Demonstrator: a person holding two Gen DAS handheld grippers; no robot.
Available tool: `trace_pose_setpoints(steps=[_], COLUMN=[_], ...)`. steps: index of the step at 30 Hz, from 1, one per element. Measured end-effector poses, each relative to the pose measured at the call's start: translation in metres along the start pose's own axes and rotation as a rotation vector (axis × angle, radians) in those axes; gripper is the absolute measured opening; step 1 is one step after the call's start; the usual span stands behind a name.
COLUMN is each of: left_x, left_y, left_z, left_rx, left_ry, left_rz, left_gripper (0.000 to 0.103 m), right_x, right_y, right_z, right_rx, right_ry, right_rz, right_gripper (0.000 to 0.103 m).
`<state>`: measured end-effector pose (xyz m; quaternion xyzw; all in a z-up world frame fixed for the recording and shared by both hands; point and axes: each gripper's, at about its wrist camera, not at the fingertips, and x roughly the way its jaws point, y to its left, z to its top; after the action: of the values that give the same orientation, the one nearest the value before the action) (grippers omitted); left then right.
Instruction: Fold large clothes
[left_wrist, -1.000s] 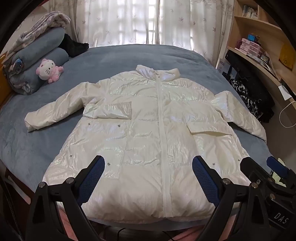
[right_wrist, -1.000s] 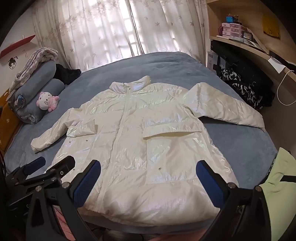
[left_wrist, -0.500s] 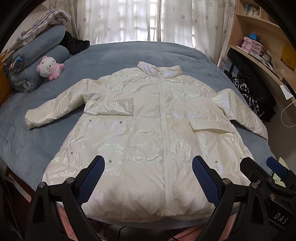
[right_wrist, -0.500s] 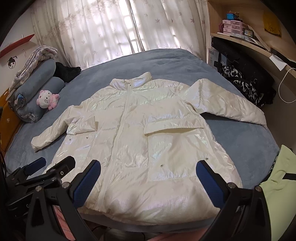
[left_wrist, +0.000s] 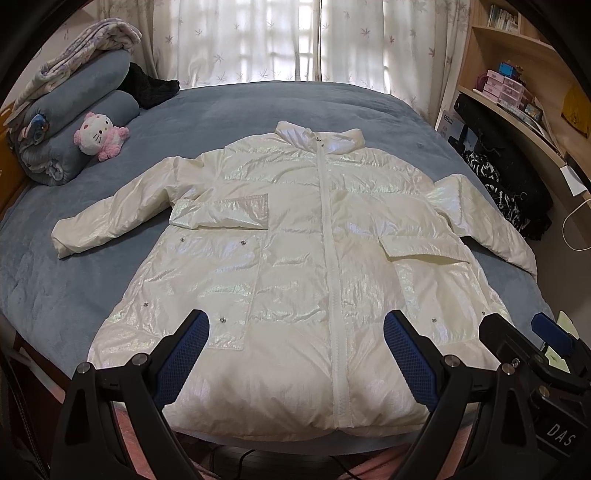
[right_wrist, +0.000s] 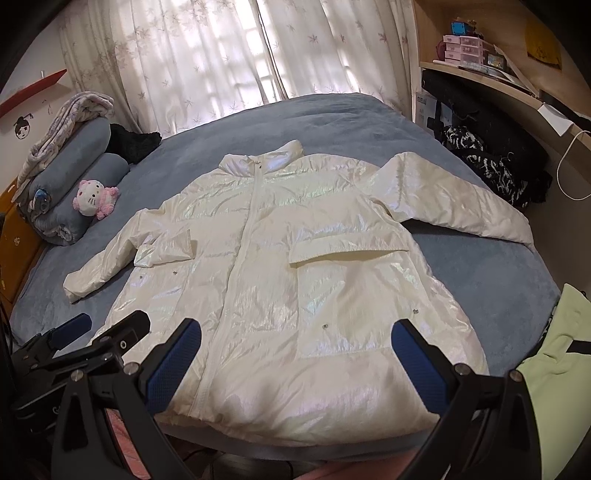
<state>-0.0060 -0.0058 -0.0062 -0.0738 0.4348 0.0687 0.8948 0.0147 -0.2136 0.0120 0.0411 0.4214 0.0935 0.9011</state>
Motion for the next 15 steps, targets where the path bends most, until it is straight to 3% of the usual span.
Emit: trace_pose_setpoints(steps=[15], left_x=[0.0018], left_y=[-0.0059], left_z=[0.0068], left_rx=[0.017], left_ry=[0.009], left_rz=[0.000], left_gripper=[0.089], right_x=[0.0014], right_y=[-0.0014], right_z=[0.0000], right_rx=[0.005], right_ry=[0.005], right_rz=[0.005], right_gripper=[0.103])
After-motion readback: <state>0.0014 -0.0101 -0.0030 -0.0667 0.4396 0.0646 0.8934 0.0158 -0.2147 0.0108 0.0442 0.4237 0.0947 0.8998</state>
